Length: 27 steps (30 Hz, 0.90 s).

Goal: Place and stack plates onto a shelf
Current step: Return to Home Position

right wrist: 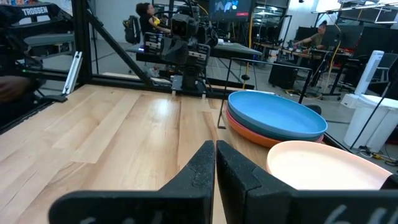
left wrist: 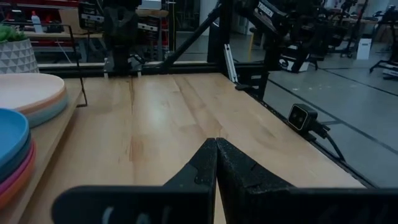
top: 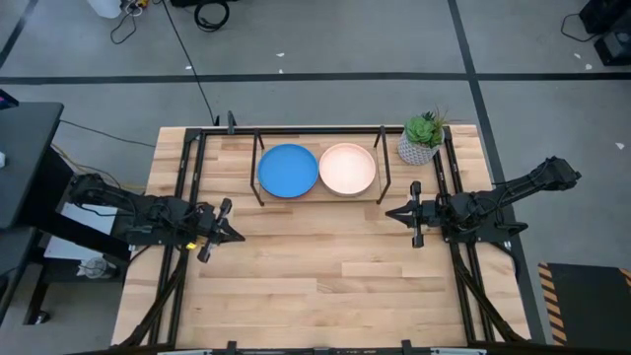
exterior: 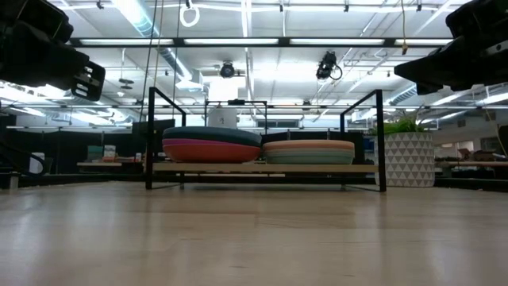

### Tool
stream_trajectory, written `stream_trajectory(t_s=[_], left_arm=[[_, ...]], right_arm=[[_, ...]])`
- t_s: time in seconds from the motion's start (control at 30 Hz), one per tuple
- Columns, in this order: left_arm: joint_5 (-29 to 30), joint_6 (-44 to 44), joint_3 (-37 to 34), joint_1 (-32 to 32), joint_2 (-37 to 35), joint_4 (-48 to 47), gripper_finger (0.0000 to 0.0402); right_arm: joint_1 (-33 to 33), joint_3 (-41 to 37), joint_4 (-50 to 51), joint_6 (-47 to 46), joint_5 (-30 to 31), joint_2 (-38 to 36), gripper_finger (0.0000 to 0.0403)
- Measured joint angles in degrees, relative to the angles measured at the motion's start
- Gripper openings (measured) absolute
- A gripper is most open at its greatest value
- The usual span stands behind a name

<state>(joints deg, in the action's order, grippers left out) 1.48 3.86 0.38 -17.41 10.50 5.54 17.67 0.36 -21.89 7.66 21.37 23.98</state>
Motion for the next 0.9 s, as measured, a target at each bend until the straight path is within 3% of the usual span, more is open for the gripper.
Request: stream_trajectory(t_s=[0.2,0.47,0.53,0.63,0.83,0.9], left_arm=[[0.00,-0.37,0.00,0.00,0.00,0.04,0.0013],[0.22,-21.37,0.00,0.11,-0.02,-1.27,0.0013],[0.22,-22.40,0.00,0.11,0.00,-1.57,0.0013],[0.20,-14.36,0.00,0.09,-0.01,-1.65,0.0013],[0.20,17.46,0.00,0.09,0.00,-2.06,0.0013],[0.20,23.10,0.00,0.09,0.00,-2.05,0.0013]], right_arm=[[0.02,0.00,0.00,0.00,0.00,0.00,0.0023],[0.02,0.00,0.00,0.00,0.00,-0.01,0.0023],[0.02,0.00,0.00,0.00,-0.01,0.01,0.0023],[0.01,0.00,0.00,0.00,-0.02,0.00,0.0023],[0.01,0.00,0.00,0.00,-0.02,0.01,0.0023],[0.02,0.00,0.00,0.00,0.00,0.00,0.0023]])
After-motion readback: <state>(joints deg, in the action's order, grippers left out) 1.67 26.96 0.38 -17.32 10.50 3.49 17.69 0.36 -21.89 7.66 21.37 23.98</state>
